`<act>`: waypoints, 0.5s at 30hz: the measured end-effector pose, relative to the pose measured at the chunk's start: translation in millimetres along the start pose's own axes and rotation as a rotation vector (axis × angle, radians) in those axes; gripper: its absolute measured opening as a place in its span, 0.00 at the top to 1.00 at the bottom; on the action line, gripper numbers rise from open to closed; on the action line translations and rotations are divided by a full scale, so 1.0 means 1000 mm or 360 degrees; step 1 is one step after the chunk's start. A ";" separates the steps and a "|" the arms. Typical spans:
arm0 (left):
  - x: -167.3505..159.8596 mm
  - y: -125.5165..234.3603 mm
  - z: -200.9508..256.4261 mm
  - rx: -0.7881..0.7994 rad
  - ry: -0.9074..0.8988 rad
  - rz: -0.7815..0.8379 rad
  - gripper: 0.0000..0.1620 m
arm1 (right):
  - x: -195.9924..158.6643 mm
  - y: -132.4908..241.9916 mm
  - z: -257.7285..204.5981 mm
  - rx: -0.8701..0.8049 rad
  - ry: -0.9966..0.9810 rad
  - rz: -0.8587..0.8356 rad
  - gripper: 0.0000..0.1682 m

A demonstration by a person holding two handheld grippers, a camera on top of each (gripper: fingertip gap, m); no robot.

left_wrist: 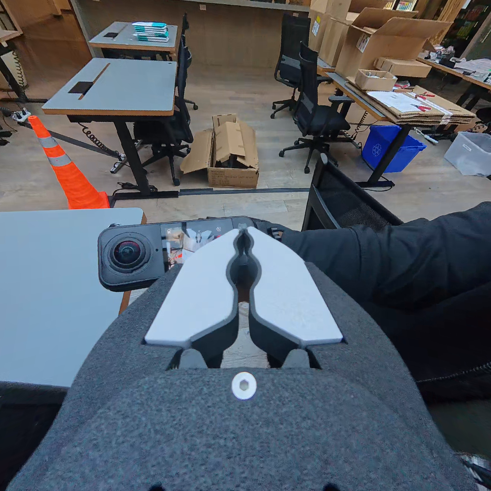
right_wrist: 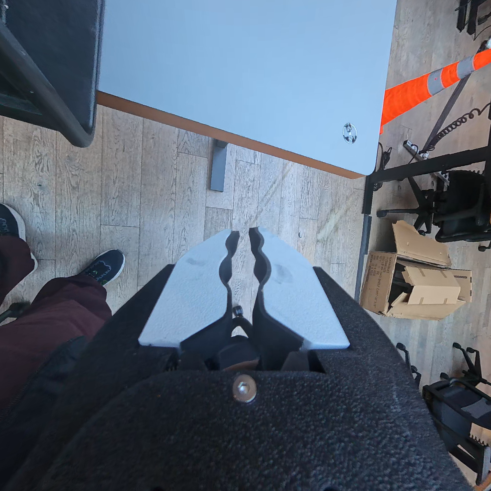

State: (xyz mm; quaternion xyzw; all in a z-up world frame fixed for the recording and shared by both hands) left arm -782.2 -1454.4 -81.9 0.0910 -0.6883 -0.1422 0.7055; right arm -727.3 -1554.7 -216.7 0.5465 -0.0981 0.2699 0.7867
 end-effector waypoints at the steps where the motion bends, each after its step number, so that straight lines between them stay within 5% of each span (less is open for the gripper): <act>1: -0.001 -0.001 0.000 0.0000 -0.0001 -0.0016 1.00 | 0.001 0.000 0.000 -0.0003 0.0005 0.0001 0.92; 15: -0.004 -0.006 -0.001 -0.0027 0.0026 -0.0110 1.00 | 0.003 0.000 0.001 -0.0042 0.0029 -0.0002 0.92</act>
Point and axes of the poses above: each gripper's, where its closed fingertips meet, y back along the fingers, x out of its top, z = x × y across the jaws, the point moved 7 cm from there along y, back along the fingers, and after that the axes turned 2 degrees about -y, right-handed, at the moved point
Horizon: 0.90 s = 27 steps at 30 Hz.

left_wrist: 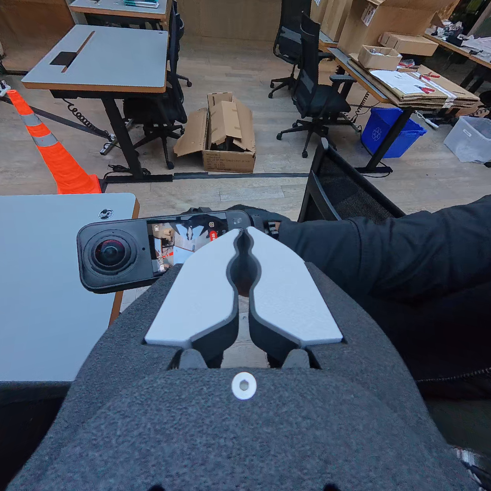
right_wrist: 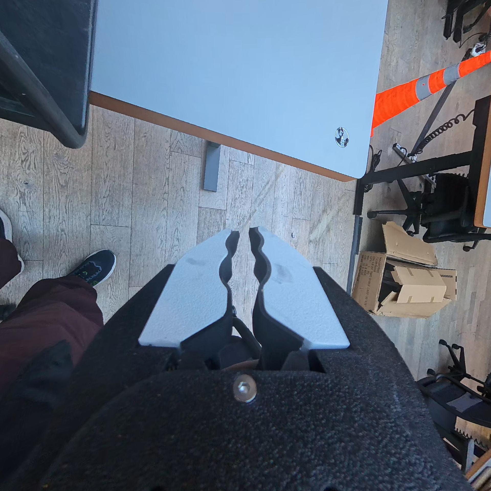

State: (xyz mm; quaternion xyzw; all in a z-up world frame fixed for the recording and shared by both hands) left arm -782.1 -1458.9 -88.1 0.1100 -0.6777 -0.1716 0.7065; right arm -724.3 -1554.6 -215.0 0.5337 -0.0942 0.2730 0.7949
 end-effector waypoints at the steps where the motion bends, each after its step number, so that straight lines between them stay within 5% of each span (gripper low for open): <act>1: 0.001 0.001 0.000 -0.0003 -0.0002 0.0005 1.00 | 0.000 0.000 0.000 0.0003 -0.0003 0.0000 0.92; 13: -0.007 0.027 -0.006 -0.0010 0.0024 0.0149 1.00 | -0.017 -0.006 -0.017 0.0122 -0.0054 -0.0023 0.92; 27: -0.037 0.073 -0.018 -0.0037 0.0066 0.0172 1.00 | 0.002 -0.009 -0.060 0.0188 0.0026 -0.0066 0.92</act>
Point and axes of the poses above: each gripper's, where its closed fingertips meet, y back along the fingers, x out of its top, z = x × y across the jaws, the point moved 7 cm from there along y, back along the fingers, and after that the axes turned 2 degrees about -y, right-handed, at the moved point
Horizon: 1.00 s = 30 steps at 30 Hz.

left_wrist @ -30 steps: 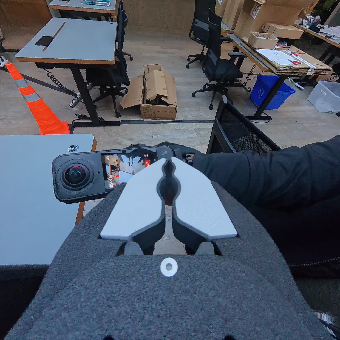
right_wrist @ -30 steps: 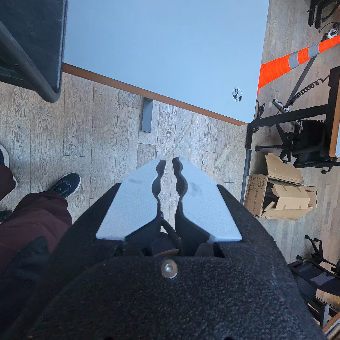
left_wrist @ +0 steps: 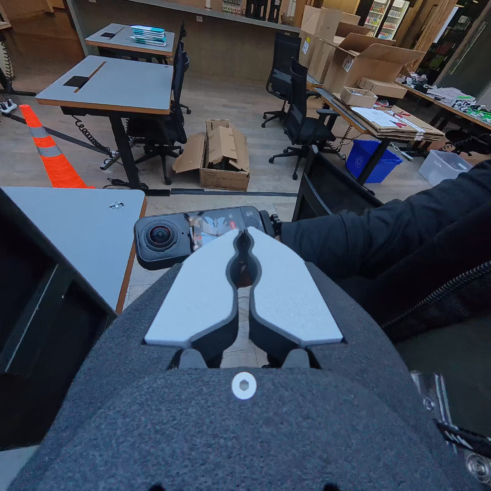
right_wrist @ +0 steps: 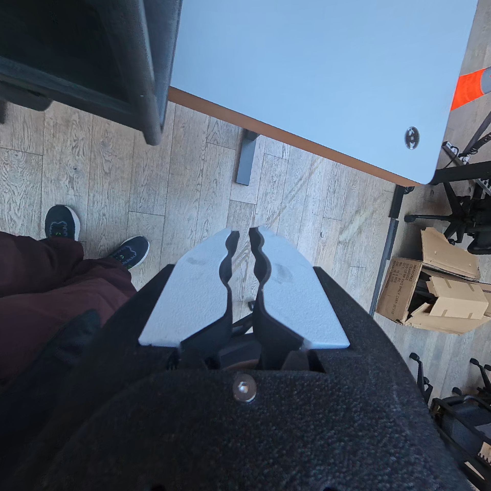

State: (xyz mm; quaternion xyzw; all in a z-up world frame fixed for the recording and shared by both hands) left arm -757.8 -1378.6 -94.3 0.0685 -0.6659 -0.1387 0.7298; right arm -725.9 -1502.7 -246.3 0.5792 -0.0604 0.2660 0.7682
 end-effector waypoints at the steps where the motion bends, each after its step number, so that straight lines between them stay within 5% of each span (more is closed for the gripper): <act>1: -0.003 0.005 -0.001 -0.0018 -0.0003 -0.0005 1.00 | 0.001 0.000 -0.003 0.0004 -0.0002 -0.0008 0.92; 15: -0.045 0.082 -0.008 -0.0250 -0.0048 -0.0078 0.96 | 0.002 0.005 -0.061 0.0124 -0.0128 -0.0089 0.91; 30: -0.071 0.160 -0.019 -0.0232 -0.0003 -0.0066 0.96 | 0.019 0.006 -0.124 0.0227 -0.0249 -0.0105 0.89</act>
Point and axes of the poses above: each gripper's, where its closed fingertips meet, y back along the fingers, x out of its top, z = x × y across the jaws, the point moved 7 cm from there along y, back along the fingers, and after that the axes turned 2 degrees about -y, right-handed, at the moved point
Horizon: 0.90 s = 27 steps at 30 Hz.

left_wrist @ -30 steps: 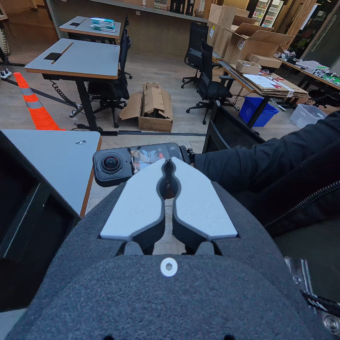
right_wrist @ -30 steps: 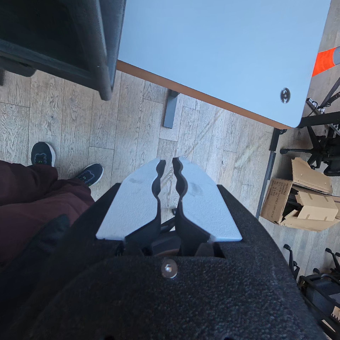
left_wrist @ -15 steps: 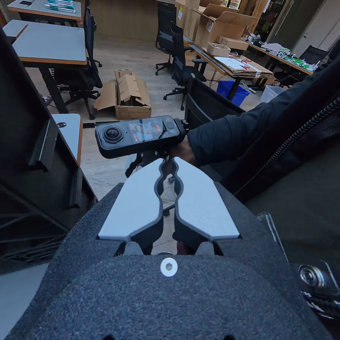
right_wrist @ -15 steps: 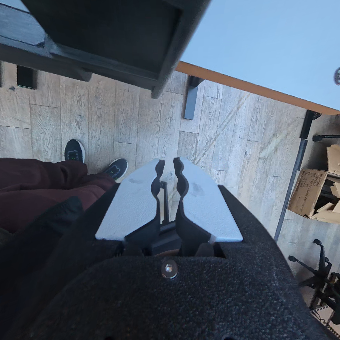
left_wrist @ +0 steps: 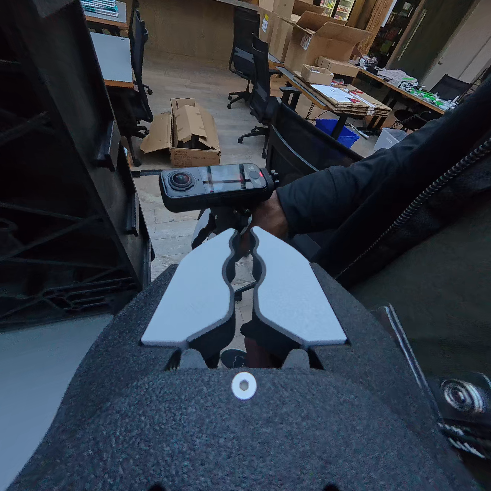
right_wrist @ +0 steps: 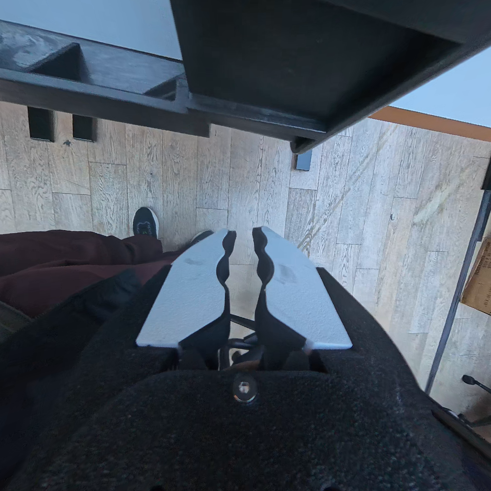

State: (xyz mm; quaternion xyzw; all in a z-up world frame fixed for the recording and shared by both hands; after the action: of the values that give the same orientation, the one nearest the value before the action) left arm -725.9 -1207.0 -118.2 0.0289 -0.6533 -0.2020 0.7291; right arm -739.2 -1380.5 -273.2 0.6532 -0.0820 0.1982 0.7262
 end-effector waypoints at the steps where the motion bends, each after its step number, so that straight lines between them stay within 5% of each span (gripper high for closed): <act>1: -0.003 0.004 0.000 0.0002 0.0006 0.0002 0.96 | -0.001 0.001 -0.002 0.0005 -0.0021 0.0004 0.89; 9: -0.026 0.025 0.006 0.0021 0.0071 0.0017 0.95 | -0.021 0.005 -0.011 0.0025 -0.0150 0.0022 0.87; 17: -0.030 0.025 -0.006 0.0063 0.0143 0.0053 0.95 | -0.046 -0.036 -0.017 0.0101 -0.0115 -0.0102 0.85; 27: -0.025 0.018 -0.010 0.0084 0.0188 0.0099 0.94 | -0.036 -0.040 -0.027 0.0170 -0.0038 -0.0050 0.85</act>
State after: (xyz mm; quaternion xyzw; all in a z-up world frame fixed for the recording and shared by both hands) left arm -712.8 -1183.9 -138.0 0.0396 -0.6148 -0.1599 0.7713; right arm -759.9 -1363.6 -327.5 0.6946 -0.0697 0.1830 0.6922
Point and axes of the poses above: each gripper's, where its closed fingertips meet, y back along the fingers, x out of its top, z = x × y across the jaws, the point moved 7 cm from there along y, back along the fingers, and after that the axes turned 2 degrees about -y, right-handed, at the moved point
